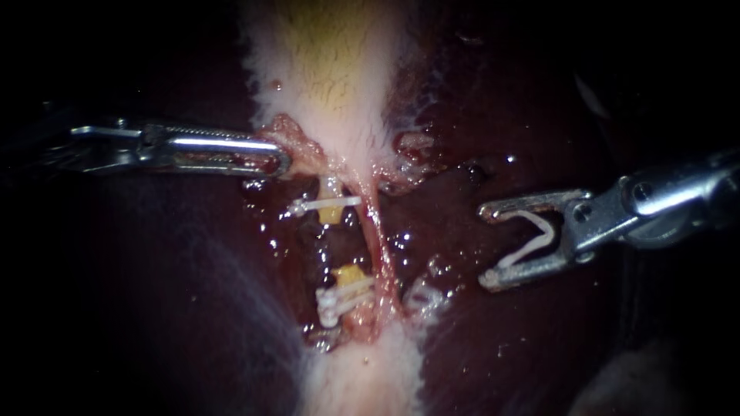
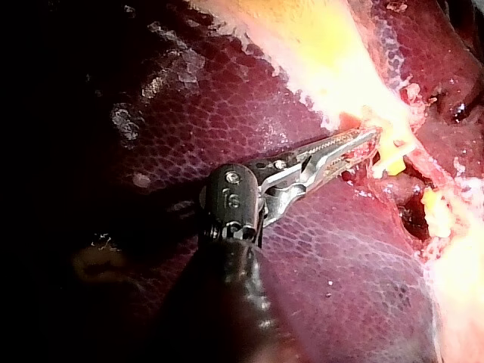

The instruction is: Clipping first clip right tube

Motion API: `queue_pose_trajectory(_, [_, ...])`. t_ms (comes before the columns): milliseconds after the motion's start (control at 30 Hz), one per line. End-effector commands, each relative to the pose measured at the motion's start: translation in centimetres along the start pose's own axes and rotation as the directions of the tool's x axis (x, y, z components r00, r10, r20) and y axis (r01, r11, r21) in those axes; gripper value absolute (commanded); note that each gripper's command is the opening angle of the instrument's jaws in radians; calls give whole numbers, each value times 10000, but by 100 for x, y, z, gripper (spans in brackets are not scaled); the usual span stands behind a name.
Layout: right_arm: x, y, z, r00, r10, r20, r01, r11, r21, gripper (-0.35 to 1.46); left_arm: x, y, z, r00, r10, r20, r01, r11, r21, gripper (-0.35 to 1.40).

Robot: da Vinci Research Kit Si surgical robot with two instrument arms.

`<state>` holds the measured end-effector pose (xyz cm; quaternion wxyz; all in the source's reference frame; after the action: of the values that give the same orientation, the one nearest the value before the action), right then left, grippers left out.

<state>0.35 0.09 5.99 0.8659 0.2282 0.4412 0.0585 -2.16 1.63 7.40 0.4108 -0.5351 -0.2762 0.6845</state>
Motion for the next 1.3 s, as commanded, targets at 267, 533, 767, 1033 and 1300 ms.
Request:
queue_pose_trajectory(267, [0,-1,0,10000,-2,-3,2,10000,5,50,26,14,-41,9999,-168,31,168,9999,-1,-35])
queue_pose_trajectory(533, [0,-1,0,10000,1,-3,-1,10000,2,50,64,33,-94,9991,-46,-416,52,9999,148,-35])
queue_pose_trajectory(767, [6,0,9,10000,32,-59,-32,10000,-45,50,66,40,-96,9988,-16,-491,25,9998,181,-35])
queue_pose_trajectory(1033, [20,3,45,9928,1145,-362,-1153,9931,-212,50,56,42,-84,9987,49,-500,-39,9998,198,-35])
queue_pose_trajectory(1300, [21,7,88,9837,1744,-441,-1747,9846,-37,50,56,44,-84,9988,43,-495,-34,9998,184,-35])
